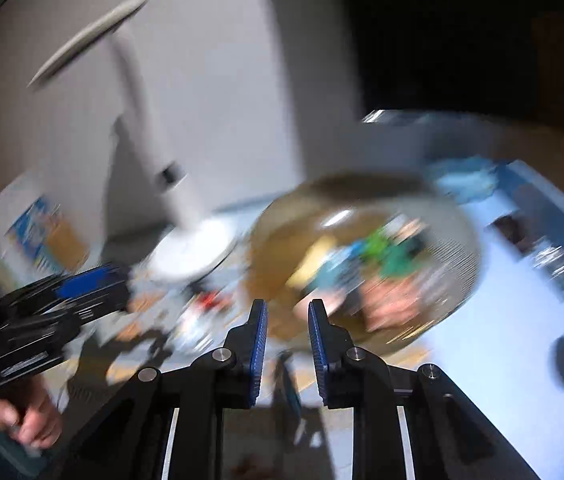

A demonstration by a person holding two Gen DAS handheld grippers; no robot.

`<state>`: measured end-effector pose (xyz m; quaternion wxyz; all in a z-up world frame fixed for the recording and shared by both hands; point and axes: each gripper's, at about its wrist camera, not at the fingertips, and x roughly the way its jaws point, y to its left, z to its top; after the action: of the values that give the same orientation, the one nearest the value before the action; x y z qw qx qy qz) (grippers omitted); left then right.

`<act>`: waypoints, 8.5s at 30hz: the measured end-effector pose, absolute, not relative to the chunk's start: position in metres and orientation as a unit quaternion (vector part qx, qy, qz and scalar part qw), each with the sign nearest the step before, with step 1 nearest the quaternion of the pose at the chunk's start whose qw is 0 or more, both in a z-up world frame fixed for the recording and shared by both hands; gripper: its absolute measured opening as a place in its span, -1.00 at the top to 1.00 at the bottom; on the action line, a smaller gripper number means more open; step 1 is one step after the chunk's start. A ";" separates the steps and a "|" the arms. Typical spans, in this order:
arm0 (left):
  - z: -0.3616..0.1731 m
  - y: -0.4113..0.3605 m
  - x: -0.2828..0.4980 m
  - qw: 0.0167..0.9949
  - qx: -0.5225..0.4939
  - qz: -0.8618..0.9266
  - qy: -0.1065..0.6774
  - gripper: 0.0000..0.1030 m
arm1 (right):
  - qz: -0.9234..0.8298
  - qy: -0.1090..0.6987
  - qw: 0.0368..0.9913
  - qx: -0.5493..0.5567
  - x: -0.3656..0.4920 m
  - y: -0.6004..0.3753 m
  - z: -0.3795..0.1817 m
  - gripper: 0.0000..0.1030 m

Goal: Organize rigid objects
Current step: 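Carry the black figure and lighter over the amber bowl and open both tools, then move both tools back and grasp the clear blister pack with the left tool, then grasp the red-and-black figure with the right tool while the left tool holds the blister pack, then carry the blister pack and red figure over the amber bowl and open both tools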

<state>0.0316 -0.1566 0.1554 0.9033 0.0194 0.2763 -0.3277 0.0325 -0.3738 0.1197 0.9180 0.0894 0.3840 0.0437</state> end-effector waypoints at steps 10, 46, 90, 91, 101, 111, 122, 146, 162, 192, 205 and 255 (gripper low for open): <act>0.143 -0.214 0.085 0.876 -0.013 -0.357 0.324 0.24 | 0.130 0.452 0.874 0.124 0.058 -0.416 0.096 0.35; 0.107 -0.272 0.159 0.861 -0.015 -0.332 0.384 0.24 | -0.030 0.430 0.888 0.156 0.150 -0.491 0.072 0.57; 0.047 -0.020 -0.007 0.926 -0.015 -0.109 0.362 -0.96 | 0.090 0.442 0.892 0.017 0.016 -0.260 0.023 -1.00; 0.045 -0.022 -0.005 0.923 -0.019 -0.120 0.366 -0.96 | 0.078 0.445 0.892 0.010 0.018 -0.261 0.018 -1.00; 0.030 -0.038 -0.006 0.910 -0.009 -0.124 0.395 -0.96 | 0.004 0.500 0.865 0.038 0.034 -0.283 -0.004 -1.00; 0.025 -0.038 -0.001 0.902 -0.012 -0.125 0.412 -0.96 | -0.009 0.532 0.847 0.013 0.044 -0.276 -0.016 -1.00; 0.032 -0.113 0.054 0.874 -0.002 -0.180 0.451 -0.90 | 0.025 0.508 0.852 0.122 0.028 -0.320 0.008 -1.00; 0.018 -0.037 0.087 0.865 0.010 -0.176 0.470 0.07 | 0.124 0.529 0.839 0.045 0.094 -0.247 0.012 -0.95; 0.015 -0.044 0.082 0.868 0.049 -0.177 0.461 -0.16 | 0.092 0.505 0.858 -0.008 0.152 -0.200 -0.021 0.14; 0.018 -0.030 0.097 0.874 -0.004 -0.172 0.455 0.12 | 0.154 0.503 0.849 -0.044 0.165 -0.179 -0.022 0.27; 0.070 -0.049 0.040 0.895 0.006 -0.216 0.391 0.11 | 0.194 0.479 0.856 0.031 0.088 -0.217 0.024 0.38; 0.116 -0.290 0.120 0.887 0.002 -0.309 0.343 -0.72 | -0.013 0.464 0.863 0.199 0.165 -0.487 0.059 0.28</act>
<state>0.1200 -0.2900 0.1164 0.8873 0.0021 0.3427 -0.3086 0.1655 -0.4868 0.0592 0.8633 0.1986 0.4638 -0.0133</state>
